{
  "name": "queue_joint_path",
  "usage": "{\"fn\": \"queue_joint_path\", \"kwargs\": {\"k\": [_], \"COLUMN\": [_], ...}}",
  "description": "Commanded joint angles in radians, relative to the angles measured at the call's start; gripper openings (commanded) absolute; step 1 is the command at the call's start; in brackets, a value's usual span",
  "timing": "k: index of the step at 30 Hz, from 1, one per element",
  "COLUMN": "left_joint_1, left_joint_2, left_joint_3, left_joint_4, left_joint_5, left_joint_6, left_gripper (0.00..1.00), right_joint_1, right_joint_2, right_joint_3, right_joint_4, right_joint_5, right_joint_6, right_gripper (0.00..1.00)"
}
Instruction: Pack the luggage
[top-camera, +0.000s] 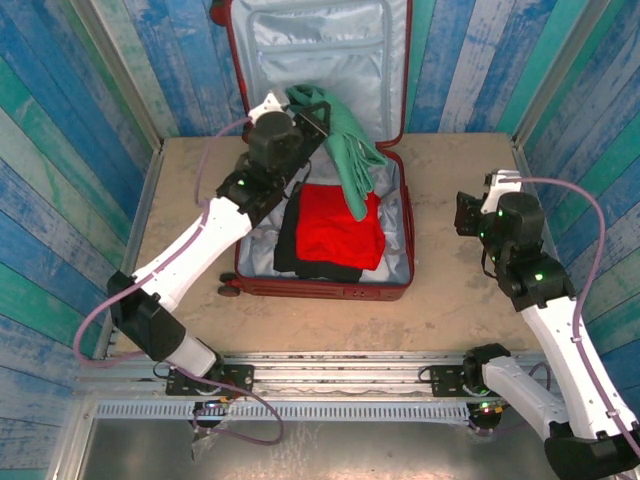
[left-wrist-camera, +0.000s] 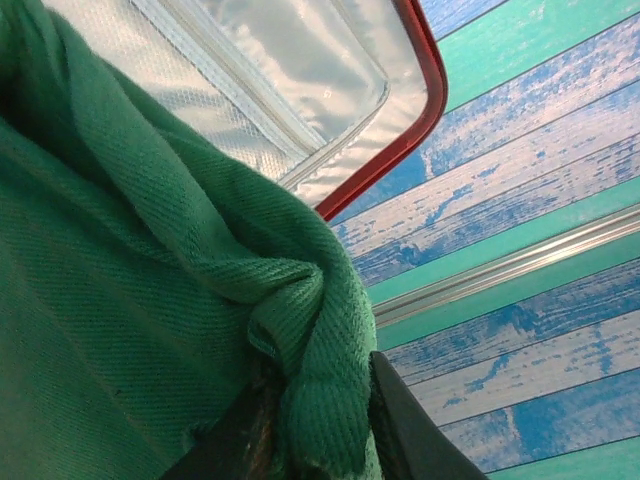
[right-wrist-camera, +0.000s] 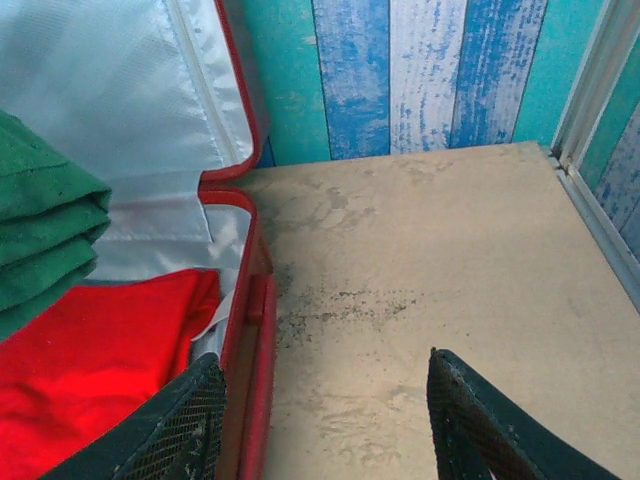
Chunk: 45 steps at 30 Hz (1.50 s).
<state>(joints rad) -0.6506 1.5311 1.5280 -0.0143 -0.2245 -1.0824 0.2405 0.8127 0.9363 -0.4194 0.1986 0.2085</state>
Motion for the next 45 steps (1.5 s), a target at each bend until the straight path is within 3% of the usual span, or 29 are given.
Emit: {"fn": "queue_joint_path", "kwargs": {"k": [1,12,34,39,45], "left_joint_1": [-0.038,-0.103,-0.147,-0.149,-0.149], "left_joint_2": [0.027,0.144,0.282,0.285,0.223], "left_joint_3": [0.023,0.137,0.190,0.165,-0.012], "left_joint_4": [0.201,0.185,0.213,0.193,0.168], "left_joint_5": [-0.131,-0.175,-0.296,-0.325,-0.351], "left_joint_6": [-0.041,-0.035,-0.091,-0.090,-0.129], "left_gripper": [0.00,0.00,0.00,0.00,0.00], "right_joint_1": [-0.004,-0.007,-0.009,-0.009,-0.009], "right_joint_2": [-0.009,-0.052,-0.105,-0.111,-0.114], "right_joint_3": [-0.018,-0.033,-0.033,-0.035,-0.043], "right_joint_4": [0.001,0.008,0.031,0.033,0.036], "right_joint_5": [0.037,0.008,-0.043,-0.053,-0.072], "right_joint_6": [-0.020,-0.013,-0.009,-0.008,0.000], "right_gripper": [0.55,0.56,0.55,0.55,0.55]}}
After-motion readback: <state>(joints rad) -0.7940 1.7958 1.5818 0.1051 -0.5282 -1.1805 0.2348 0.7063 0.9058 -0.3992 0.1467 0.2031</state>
